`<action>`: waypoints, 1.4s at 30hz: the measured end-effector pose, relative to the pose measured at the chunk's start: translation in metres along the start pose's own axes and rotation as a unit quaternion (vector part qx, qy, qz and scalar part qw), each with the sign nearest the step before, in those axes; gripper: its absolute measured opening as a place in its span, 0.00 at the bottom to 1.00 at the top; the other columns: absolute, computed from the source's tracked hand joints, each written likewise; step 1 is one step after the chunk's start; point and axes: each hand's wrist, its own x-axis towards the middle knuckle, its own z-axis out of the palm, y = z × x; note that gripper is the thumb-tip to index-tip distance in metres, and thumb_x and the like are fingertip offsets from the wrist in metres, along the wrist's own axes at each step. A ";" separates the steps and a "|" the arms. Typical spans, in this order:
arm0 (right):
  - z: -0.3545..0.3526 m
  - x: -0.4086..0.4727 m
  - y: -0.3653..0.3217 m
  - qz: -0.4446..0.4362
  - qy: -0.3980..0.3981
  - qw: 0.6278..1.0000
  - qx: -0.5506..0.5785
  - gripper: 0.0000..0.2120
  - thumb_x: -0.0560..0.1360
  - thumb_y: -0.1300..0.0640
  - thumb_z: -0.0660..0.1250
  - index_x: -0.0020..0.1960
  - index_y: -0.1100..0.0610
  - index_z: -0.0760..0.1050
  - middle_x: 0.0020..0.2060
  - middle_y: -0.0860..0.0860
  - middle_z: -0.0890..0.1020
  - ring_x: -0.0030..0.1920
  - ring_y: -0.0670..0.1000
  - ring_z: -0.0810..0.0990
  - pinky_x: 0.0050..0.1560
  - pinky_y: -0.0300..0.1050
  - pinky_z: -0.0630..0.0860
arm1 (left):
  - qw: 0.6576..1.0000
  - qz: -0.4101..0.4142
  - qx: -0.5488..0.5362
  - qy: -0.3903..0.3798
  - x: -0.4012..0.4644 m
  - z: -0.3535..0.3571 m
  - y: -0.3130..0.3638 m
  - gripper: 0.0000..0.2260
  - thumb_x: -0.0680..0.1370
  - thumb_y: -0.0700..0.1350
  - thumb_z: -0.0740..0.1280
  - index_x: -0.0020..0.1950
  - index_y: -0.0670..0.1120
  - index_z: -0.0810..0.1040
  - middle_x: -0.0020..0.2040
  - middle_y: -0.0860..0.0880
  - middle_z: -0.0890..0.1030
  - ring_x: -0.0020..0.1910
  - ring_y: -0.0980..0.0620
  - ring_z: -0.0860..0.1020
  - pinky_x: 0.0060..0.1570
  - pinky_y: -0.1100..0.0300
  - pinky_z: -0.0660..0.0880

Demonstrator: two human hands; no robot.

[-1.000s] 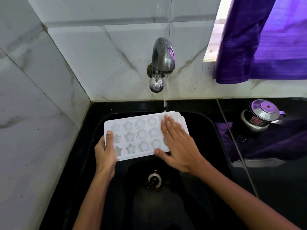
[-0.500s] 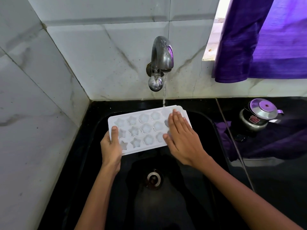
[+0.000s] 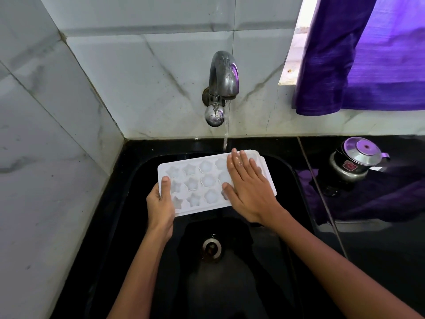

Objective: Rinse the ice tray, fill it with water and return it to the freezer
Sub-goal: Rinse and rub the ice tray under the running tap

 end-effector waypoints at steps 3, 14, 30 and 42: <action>-0.001 0.008 -0.012 -0.061 -0.001 0.998 -0.009 0.31 0.79 0.43 0.38 0.77 0.58 0.40 0.77 0.52 0.41 0.77 0.51 0.36 0.74 0.45 0.32 | 1.000 -0.007 -0.007 0.008 0.005 0.006 0.004 0.12 0.82 0.49 0.58 0.55 0.44 0.76 0.43 0.51 0.81 0.41 0.55 0.80 0.31 0.68 0.77; -0.008 0.009 -0.003 -0.040 0.012 0.999 -0.024 0.32 0.79 0.40 0.37 0.76 0.57 0.36 0.75 0.52 0.38 0.76 0.48 0.34 0.76 0.44 0.35 | 1.000 0.013 0.009 -0.015 0.011 0.009 0.013 0.11 0.82 0.50 0.58 0.54 0.46 0.76 0.45 0.51 0.81 0.42 0.56 0.81 0.35 0.66 0.77; -0.018 0.013 -0.008 -0.060 0.015 0.997 -0.045 0.33 0.78 0.41 0.36 0.77 0.59 0.40 0.76 0.53 0.41 0.76 0.49 0.37 0.76 0.45 0.36 | 1.000 0.015 -0.018 -0.014 0.006 0.018 0.015 0.11 0.82 0.50 0.57 0.54 0.45 0.75 0.43 0.51 0.81 0.40 0.56 0.80 0.30 0.69 0.76; -0.023 -0.008 0.017 -0.084 -0.003 0.996 -0.036 0.33 0.77 0.41 0.33 0.77 0.56 0.39 0.77 0.51 0.43 0.76 0.48 0.36 0.75 0.44 0.35 | 0.999 0.022 0.011 -0.030 -0.008 0.026 0.014 0.11 0.81 0.51 0.58 0.51 0.47 0.76 0.45 0.50 0.81 0.44 0.53 0.81 0.41 0.60 0.78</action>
